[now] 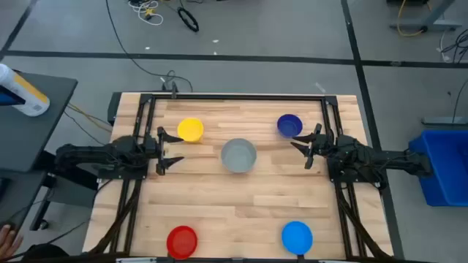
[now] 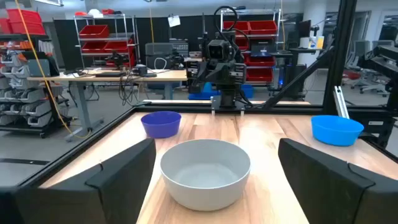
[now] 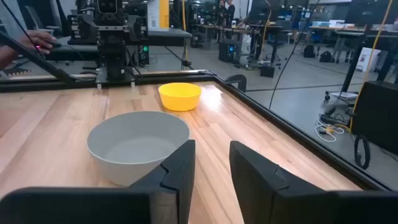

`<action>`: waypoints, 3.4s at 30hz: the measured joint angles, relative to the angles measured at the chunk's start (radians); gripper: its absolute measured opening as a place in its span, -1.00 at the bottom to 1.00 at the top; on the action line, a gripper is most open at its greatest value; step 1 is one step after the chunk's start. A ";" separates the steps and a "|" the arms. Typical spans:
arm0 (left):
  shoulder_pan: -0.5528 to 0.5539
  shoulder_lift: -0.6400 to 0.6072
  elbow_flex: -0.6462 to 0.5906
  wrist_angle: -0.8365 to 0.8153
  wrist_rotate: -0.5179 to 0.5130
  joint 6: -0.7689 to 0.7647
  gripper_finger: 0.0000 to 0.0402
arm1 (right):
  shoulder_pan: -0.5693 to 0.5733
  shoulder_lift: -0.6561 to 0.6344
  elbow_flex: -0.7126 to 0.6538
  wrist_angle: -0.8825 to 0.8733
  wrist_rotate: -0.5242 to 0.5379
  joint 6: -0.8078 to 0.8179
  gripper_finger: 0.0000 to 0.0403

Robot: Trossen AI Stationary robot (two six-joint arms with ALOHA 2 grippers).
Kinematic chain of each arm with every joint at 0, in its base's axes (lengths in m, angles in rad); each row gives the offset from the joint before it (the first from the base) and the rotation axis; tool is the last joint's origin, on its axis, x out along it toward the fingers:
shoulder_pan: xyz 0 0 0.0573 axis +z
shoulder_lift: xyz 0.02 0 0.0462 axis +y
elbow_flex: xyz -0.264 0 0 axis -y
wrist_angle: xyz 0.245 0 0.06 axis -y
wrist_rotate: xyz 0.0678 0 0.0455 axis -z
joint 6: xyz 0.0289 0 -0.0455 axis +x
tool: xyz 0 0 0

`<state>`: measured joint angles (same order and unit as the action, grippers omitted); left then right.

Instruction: Nest bowls inside each other

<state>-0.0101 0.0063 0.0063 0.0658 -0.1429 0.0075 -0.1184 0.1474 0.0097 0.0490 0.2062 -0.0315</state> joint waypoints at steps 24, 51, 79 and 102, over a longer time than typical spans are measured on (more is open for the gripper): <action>0.000 0.000 0.000 0.000 0.000 0.000 0.73 | 0.000 0.000 0.000 0.000 0.000 0.000 -0.46; 0.000 0.000 0.000 0.000 0.000 0.000 0.73 | 0.000 0.000 0.000 0.000 0.000 0.000 -0.47; 0.000 0.000 0.000 0.023 -0.002 -0.011 0.73 | 0.000 0.000 0.000 0.000 0.000 0.000 -0.46; 0.000 0.000 0.000 0.022 -0.373 -0.255 0.73 | -0.005 0.009 0.022 -0.063 0.064 0.278 -0.46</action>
<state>-0.0097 0.0063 0.0063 0.0879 -0.5155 -0.2471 -0.1233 0.1568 0.0318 -0.0139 0.2703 0.2462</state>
